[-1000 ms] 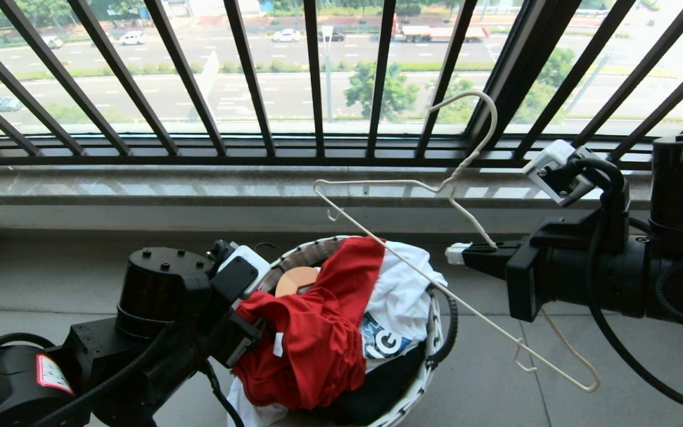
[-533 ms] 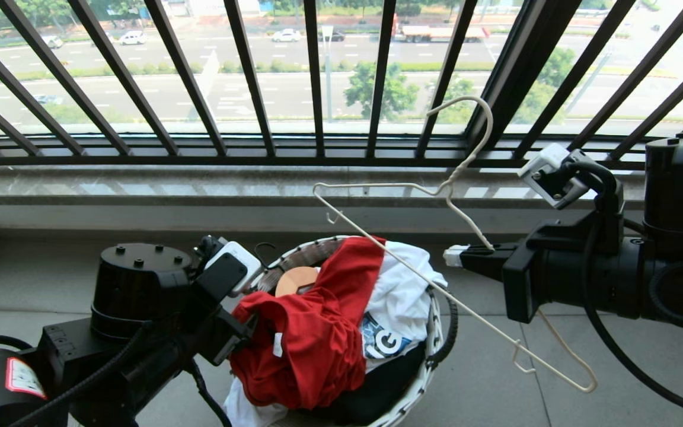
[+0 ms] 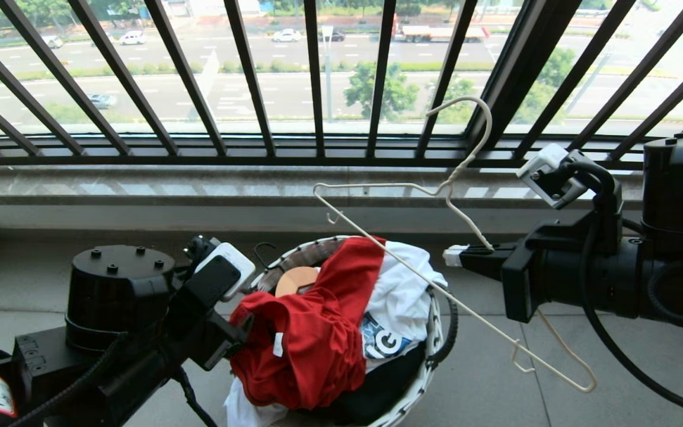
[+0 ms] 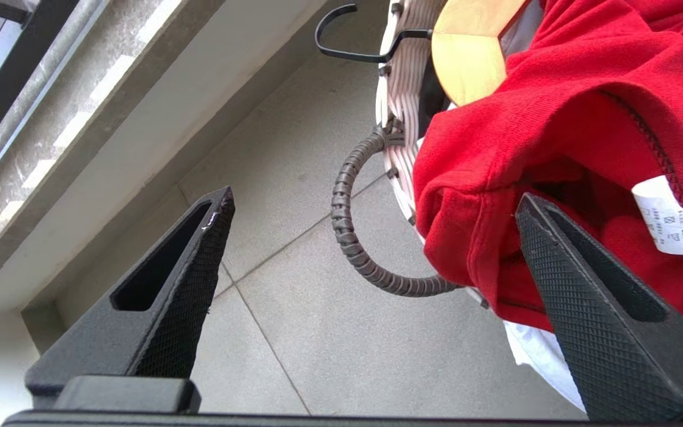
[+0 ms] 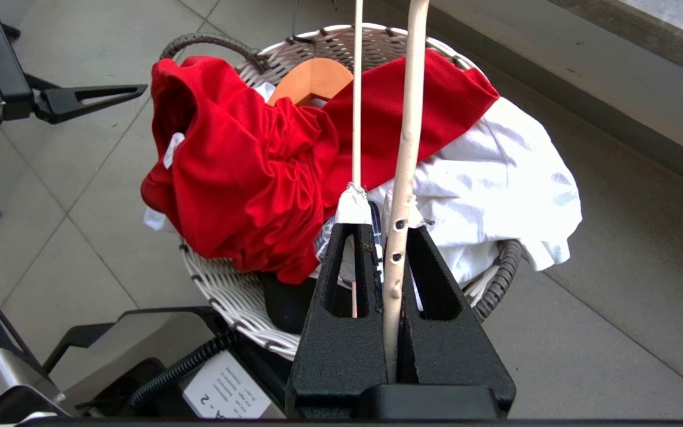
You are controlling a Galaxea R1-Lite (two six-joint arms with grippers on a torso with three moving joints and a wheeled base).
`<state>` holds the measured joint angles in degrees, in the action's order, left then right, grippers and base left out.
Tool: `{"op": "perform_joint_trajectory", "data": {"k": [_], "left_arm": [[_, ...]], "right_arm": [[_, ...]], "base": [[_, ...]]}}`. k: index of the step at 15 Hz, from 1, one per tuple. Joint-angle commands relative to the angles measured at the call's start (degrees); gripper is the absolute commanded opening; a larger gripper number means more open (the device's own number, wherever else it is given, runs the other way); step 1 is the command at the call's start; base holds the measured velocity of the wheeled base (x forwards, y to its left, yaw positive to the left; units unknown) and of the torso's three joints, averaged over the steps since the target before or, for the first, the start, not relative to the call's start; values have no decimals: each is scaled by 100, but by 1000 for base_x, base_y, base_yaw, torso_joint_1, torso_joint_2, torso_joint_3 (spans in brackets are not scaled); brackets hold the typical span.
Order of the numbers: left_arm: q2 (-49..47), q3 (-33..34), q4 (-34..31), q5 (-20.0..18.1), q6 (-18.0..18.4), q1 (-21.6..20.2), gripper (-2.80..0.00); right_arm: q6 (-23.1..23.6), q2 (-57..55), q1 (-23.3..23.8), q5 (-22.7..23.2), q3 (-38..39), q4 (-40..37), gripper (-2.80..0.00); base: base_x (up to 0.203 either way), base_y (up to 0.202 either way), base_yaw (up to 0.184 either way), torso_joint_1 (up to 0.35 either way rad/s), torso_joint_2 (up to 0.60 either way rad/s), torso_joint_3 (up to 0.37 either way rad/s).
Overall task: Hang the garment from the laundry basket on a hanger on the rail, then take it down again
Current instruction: Pick up clothes from the basket
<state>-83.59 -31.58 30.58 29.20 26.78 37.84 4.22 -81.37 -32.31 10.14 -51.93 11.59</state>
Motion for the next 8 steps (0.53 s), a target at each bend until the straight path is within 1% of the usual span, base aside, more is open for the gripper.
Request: {"op": "perform_joint_trajectory", "data": {"k": [1, 4, 6, 8], "left_arm": [[-37, 92, 2, -19, 3, 208, 0], [-152, 205, -8, 2, 20, 220, 0], [-309, 275, 11, 35, 140, 171, 0], [-370, 328, 44, 42, 178, 136, 0]], "right_arm": [[0, -1, -4, 5, -1, 10, -280], [9, 7, -4, 5, -1, 10, -280], [8, 7, -4, 7, -1, 10, -280], [4, -1, -4, 5, -1, 10, -280]], "base": [[0, 0, 0, 0, 0, 0], [0, 0, 0, 0, 0, 0], [0, 0, 0, 0, 0, 0], [0, 0, 0, 0, 0, 0]]}}
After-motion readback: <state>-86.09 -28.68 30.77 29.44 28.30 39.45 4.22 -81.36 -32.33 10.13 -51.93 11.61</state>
